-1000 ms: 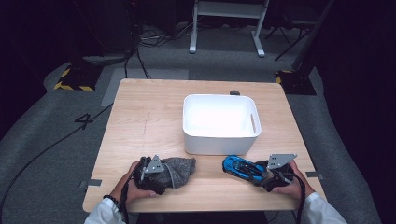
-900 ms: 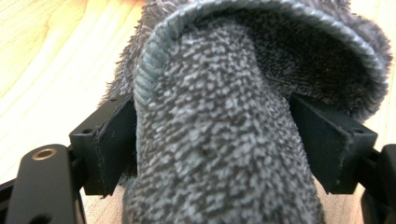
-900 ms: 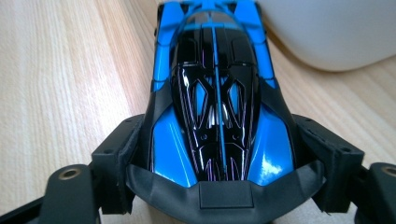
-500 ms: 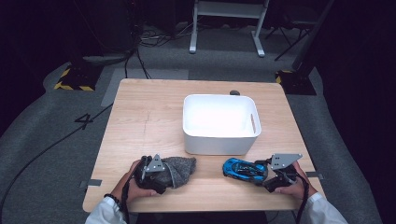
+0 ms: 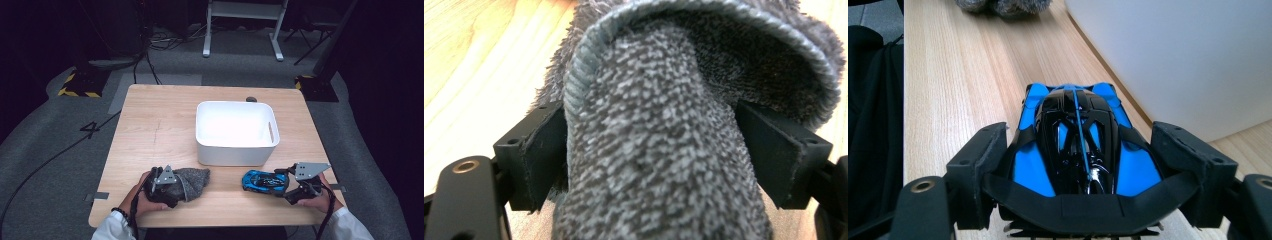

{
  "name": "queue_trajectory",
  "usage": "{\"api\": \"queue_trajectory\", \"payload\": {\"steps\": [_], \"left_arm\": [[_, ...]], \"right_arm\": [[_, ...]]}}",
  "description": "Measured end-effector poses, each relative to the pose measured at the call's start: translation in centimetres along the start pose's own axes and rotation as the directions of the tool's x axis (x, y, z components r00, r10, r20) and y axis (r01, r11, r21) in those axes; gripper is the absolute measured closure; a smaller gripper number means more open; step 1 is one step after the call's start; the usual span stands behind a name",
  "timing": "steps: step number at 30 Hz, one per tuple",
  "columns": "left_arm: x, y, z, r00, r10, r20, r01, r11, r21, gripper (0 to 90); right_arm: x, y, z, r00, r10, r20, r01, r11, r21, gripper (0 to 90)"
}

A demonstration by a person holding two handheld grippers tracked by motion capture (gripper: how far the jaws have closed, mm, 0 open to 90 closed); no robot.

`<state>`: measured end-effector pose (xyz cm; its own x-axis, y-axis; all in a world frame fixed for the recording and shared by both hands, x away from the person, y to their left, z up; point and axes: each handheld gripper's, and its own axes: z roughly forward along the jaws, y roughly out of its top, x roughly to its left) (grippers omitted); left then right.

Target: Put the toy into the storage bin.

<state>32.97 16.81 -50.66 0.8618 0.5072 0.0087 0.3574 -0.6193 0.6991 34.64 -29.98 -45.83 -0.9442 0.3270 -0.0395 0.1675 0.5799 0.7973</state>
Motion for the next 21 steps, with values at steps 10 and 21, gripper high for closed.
{"api": "queue_trajectory", "payload": {"steps": [10,21], "left_arm": [[0.0,0.0,0.0,1.0,0.0,0.0,0.0,1.0,0.0,17.0],[0.0,0.0,0.0,1.0,0.001,0.0,-0.001,1.0,-0.001,17.0]], "right_arm": [[0.0,1.4,-0.2,1.0,-0.005,0.003,0.005,1.0,-0.013,24.8],[0.2,2.9,-1.0,1.0,0.003,0.002,-0.003,0.999,-0.044,24.8]]}}
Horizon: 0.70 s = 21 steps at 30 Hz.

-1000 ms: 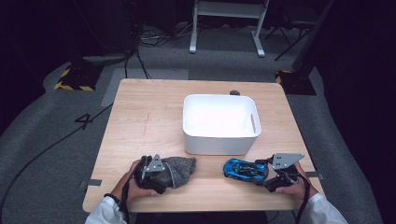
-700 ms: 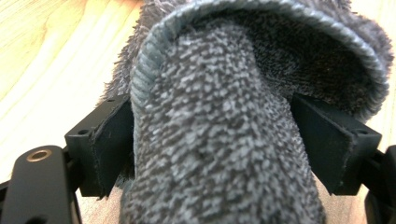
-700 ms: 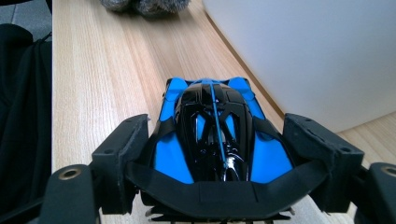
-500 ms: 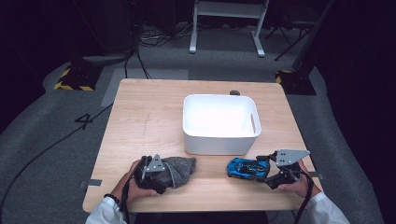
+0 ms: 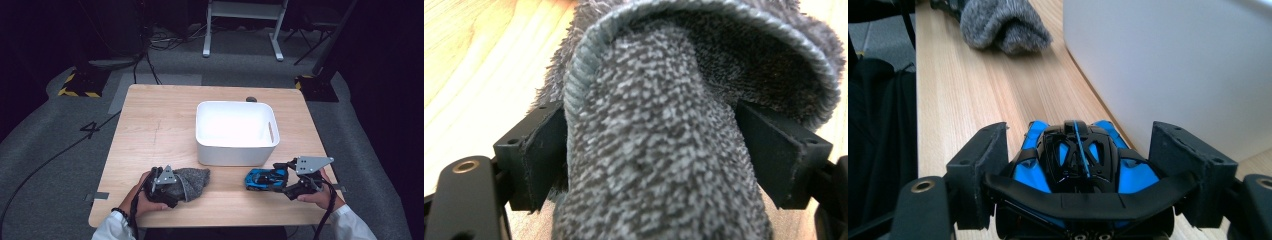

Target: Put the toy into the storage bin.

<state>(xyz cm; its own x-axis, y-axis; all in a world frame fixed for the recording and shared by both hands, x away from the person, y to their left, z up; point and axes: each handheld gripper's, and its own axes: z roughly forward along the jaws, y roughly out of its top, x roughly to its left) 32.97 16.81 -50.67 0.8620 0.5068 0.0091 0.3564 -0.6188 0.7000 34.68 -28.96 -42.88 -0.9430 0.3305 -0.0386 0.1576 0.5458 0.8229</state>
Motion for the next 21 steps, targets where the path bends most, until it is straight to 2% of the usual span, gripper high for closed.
{"api": "queue_trajectory", "payload": {"steps": [5,11,15,18,21], "left_arm": [[0.0,0.0,0.0,1.0,0.0,0.0,0.0,1.0,0.0,17.0],[0.0,0.0,0.0,1.0,-0.001,-0.001,0.001,1.0,0.001,17.0],[0.0,0.0,0.0,1.0,-0.001,-0.001,0.001,1.0,0.001,17.0],[0.0,0.0,0.0,1.0,-0.001,0.0,0.001,1.0,0.0,17.0],[0.0,0.0,0.0,1.0,-0.001,-0.001,0.001,1.0,0.0,17.0]], "right_arm": [[0.4,0.9,-0.5,0.9999,-0.011,-0.006,0.011,1.0,-0.005,24.8],[1.0,2.4,-0.9,0.9986,-0.037,-0.038,0.037,0.999,-0.01,24.8],[1.3,3.6,-0.9,0.9958,-0.059,-0.07,0.058,0.998,-0.008,24.8],[1.5,4.7,-0.9,0.9926,-0.092,-0.08,0.092,0.996,0.003,24.8],[1.3,5.6,-1.2,0.9905,-0.101,-0.094,0.1,0.995,-0.011,24.8]]}}
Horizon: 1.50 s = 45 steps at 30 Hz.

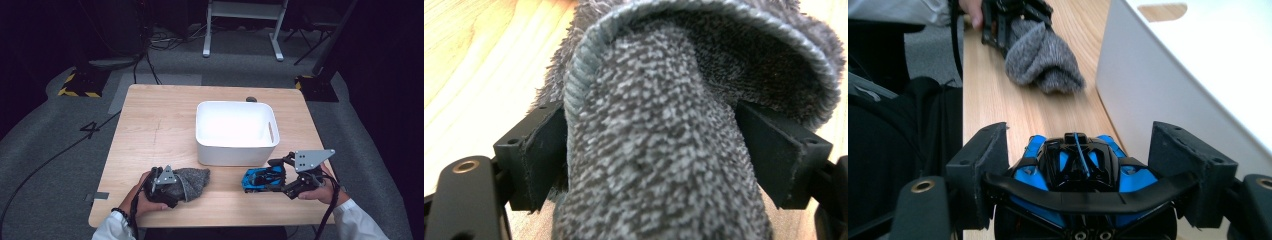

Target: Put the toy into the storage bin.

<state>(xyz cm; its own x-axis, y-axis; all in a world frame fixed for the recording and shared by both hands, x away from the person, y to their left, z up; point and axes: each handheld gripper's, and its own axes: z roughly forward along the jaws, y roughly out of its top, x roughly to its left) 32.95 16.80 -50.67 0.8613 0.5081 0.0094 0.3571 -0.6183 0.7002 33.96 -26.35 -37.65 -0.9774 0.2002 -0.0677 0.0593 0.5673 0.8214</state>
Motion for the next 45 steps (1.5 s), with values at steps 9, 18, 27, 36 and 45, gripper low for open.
{"api": "queue_trajectory", "payload": {"steps": [9,18,27,36,45], "left_arm": [[0.0,0.0,0.0,1.0,0.0,0.0,0.0,1.0,0.0,17.0],[0.0,0.0,0.0,1.0,0.0,0.001,0.0,1.0,0.0,17.0],[0.0,0.0,0.0,1.0,0.0,0.001,0.0,1.0,0.0,17.0],[0.0,0.0,0.0,1.0,0.0,0.0,0.0,1.0,0.001,17.0],[0.0,0.0,0.0,1.0,0.0,0.0,0.0,1.0,0.0,17.0]], "right_arm": [[-0.1,3.1,-0.9,0.998,-0.061,-0.015,0.06,0.998,-0.011,24.8],[-0.4,6.0,-2.9,0.9948,-0.101,-0.009,0.101,0.993,-0.057,24.8],[-0.7,8.0,-4.2,0.9917,-0.128,-0.005,0.127,0.988,-0.09,24.8],[-1.1,9.6,-5.1,0.989,-0.148,0.012,0.148,0.982,-0.116,24.8],[-2.7,10.8,-5.0,0.9892,-0.142,0.039,0.145,0.981,-0.125,24.8]]}}
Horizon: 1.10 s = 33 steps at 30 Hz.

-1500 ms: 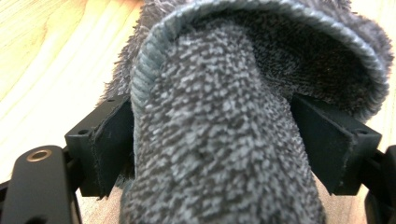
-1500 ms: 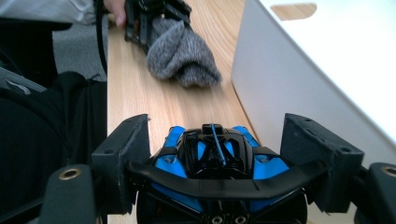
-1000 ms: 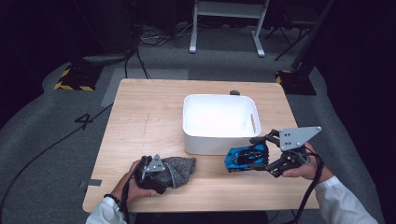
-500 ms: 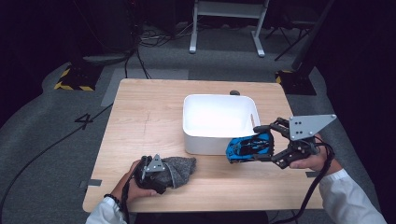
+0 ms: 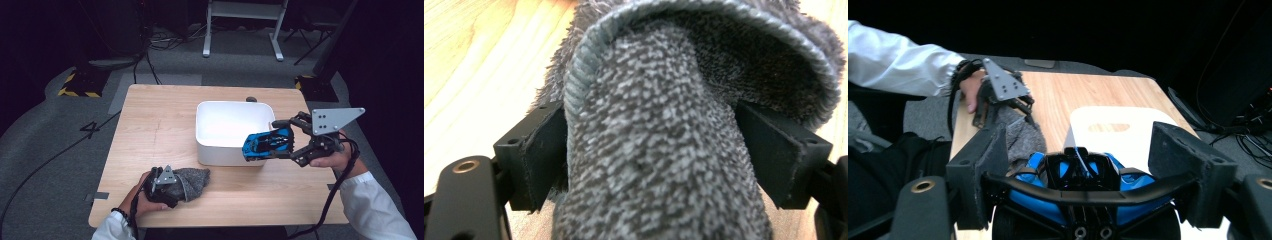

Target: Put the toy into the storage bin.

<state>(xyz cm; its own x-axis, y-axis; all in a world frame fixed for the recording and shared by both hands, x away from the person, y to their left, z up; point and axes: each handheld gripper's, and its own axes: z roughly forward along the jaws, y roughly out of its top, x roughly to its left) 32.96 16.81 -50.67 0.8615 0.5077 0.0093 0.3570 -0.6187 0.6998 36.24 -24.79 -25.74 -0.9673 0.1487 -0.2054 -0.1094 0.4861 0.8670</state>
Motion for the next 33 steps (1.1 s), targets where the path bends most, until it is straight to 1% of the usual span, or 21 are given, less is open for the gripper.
{"api": "queue_trajectory", "payload": {"steps": [7,17,19,24,27,33], "left_arm": [[0.0,0.0,0.0,1.0,0.0,0.0,0.0,1.0,0.0,17.0],[0.0,0.0,0.0,1.0,0.0,0.001,0.0,1.0,0.0,17.0],[0.0,0.0,0.0,1.0,0.0,0.001,0.0,1.0,0.0,17.0],[0.0,0.0,0.0,1.0,0.0,0.0,0.0,1.0,0.0,17.0],[0.0,0.0,0.0,1.0,0.0,0.0,0.0,1.0,-0.001,17.0],[0.0,0.0,0.0,1.0,-0.001,0.0,0.001,1.0,-0.001,17.1]], "right_arm": [[-1.9,-0.2,0.6,0.9992,0.032,0.023,-0.031,0.999,-0.015,24.8],[-4.6,-1.5,1.6,0.9958,0.084,0.035,-0.083,0.996,-0.029,24.8],[-4.8,-1.6,1.9,0.9956,0.083,0.042,-0.083,0.996,-0.019,24.8],[-5.4,-1.9,2.8,0.9944,0.097,0.04,-0.097,0.995,-0.009,24.8],[-5.7,-2.1,3.5,0.9946,0.098,0.037,-0.098,0.995,0.005,24.8],[-6.5,-3.3,4.9,0.9912,0.129,0.032,-0.13,0.991,0.023,24.8]]}}
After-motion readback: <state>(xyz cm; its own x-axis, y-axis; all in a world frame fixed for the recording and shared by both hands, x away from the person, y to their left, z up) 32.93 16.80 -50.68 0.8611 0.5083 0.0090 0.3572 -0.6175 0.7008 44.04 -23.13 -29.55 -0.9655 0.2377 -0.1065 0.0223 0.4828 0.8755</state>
